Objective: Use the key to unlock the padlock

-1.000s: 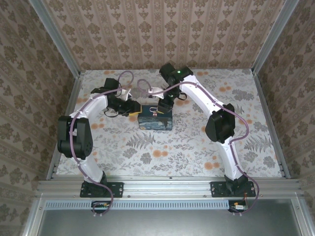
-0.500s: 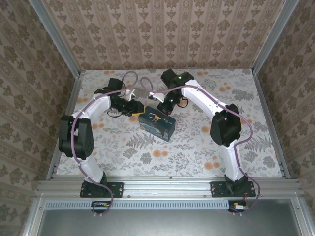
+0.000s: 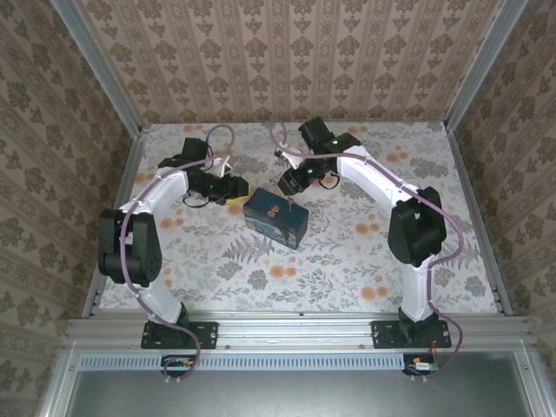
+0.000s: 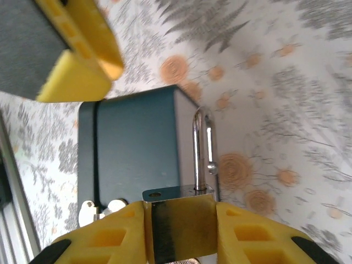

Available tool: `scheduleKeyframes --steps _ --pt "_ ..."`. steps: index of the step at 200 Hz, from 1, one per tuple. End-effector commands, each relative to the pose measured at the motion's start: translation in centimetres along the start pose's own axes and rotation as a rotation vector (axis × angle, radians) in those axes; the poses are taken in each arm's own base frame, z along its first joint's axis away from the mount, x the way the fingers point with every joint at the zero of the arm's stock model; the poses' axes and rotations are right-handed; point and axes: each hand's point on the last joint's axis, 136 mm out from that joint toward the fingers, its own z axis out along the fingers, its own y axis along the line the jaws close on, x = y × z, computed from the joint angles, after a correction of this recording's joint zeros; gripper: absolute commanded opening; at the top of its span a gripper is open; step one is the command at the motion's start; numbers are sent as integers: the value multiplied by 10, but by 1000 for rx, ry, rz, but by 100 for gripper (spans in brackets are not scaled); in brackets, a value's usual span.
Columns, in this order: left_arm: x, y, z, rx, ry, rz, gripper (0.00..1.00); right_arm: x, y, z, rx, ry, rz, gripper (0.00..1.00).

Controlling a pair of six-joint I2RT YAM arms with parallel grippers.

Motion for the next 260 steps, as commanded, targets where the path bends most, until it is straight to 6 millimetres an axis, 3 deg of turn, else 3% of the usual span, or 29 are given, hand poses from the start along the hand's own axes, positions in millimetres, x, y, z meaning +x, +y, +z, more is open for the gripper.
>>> scheduleKeyframes --steps 1,25,59,99,126,146,166,190,209,224,241,260 --pt "-7 -11 -20 2 -50 7 46 -20 -24 -41 114 -124 82 29" --pt "-9 -7 -29 -28 -76 -7 48 8 -70 -65 252 -123 229 31" --pt "1 -2 -36 -82 -88 -56 48 77 -124 -79 414 -85 501 33" --pt "33 -3 -37 -149 -89 -97 49 149 -140 -65 481 -42 740 36" --pt "59 -4 -31 -171 -66 -126 49 181 -147 -57 502 -28 832 41" --pt "72 -6 -25 -180 -52 -137 50 198 -144 -54 508 21 846 50" --pt "78 -12 -15 -165 -46 -161 50 191 -139 -66 516 -2 808 52" --pt "84 -34 4 -114 -30 -151 50 147 -128 -77 449 -162 706 49" --pt "86 -46 16 -83 -26 -148 49 115 -116 -50 310 -210 649 42" --pt "84 -44 23 -85 -32 -173 47 97 -110 -21 207 -211 640 35" --pt "79 -44 30 -63 -59 -210 46 85 -108 8 173 -191 623 28" --pt "67 -52 35 7 -114 -221 47 71 -90 34 116 -154 584 27"
